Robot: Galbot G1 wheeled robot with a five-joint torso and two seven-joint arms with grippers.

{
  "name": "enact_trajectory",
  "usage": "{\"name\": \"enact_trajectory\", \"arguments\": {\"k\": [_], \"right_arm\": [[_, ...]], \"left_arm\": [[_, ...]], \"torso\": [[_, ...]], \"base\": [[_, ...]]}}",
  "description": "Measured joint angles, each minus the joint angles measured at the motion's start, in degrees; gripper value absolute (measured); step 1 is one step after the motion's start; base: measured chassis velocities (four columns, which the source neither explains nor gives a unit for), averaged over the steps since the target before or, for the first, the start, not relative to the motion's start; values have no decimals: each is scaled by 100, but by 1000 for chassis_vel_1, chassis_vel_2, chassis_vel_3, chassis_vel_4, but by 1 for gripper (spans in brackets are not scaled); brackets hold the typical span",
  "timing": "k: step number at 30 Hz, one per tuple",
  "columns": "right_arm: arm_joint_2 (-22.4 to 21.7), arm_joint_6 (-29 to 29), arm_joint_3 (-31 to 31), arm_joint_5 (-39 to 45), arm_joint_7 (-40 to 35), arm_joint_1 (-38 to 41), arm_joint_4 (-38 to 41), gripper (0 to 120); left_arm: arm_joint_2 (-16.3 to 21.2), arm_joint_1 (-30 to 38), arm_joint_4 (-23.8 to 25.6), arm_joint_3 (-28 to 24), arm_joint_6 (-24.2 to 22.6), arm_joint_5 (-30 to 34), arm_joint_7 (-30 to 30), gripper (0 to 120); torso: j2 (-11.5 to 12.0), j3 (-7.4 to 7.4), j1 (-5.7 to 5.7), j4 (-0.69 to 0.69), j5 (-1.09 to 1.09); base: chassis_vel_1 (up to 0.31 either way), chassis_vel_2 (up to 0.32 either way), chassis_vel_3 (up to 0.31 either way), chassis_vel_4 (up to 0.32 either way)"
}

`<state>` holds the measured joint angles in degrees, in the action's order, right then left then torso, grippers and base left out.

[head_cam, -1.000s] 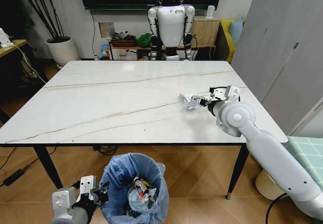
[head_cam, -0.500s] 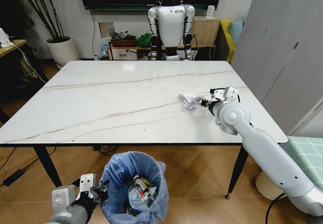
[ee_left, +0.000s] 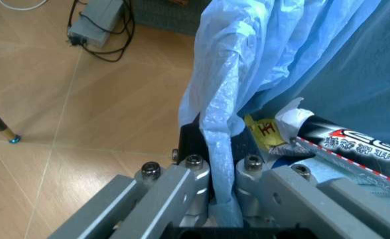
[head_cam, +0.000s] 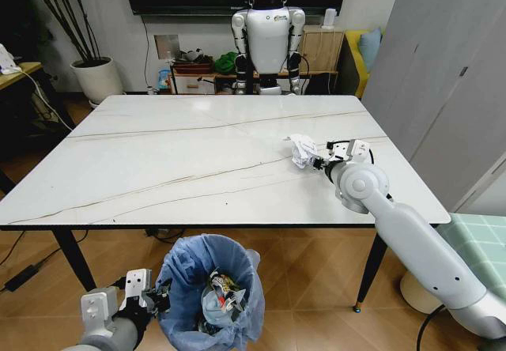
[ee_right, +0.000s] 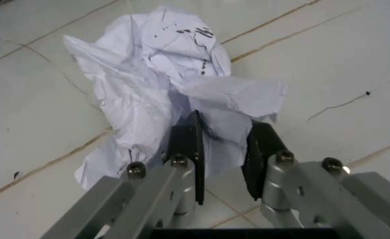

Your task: Pick up the trash bin and place the trash from the table into it.

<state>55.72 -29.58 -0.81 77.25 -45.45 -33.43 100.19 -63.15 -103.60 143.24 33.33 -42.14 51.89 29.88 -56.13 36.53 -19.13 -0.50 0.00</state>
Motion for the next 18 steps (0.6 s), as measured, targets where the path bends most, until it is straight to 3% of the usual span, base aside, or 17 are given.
{"name": "enact_trajectory", "arguments": {"k": [3, 5, 18], "right_arm": [[-53, 96, -38, -295, 356, -82, 168, 2], [-93, 114, -63, -413, 515, -126, 279, 0], [-392, 138, -236, -641, 1062, -475, 1495, 0]], "left_arm": [[3, 20, 0, 1, 0, 5, -9, 0], [7, 32, 0, 2, 0, 5, -14, 0], [52, 84, 0, -6, 0, 15, -41, 0]], "torso": [[0, 0, 0, 1, 0], [0, 0, 0, 0, 0], [-1, 0, 1, 1, 0]], "base": [[0, 0, 0, 0], [0, 0, 0, 0], [0, 0, 0, 0]]}}
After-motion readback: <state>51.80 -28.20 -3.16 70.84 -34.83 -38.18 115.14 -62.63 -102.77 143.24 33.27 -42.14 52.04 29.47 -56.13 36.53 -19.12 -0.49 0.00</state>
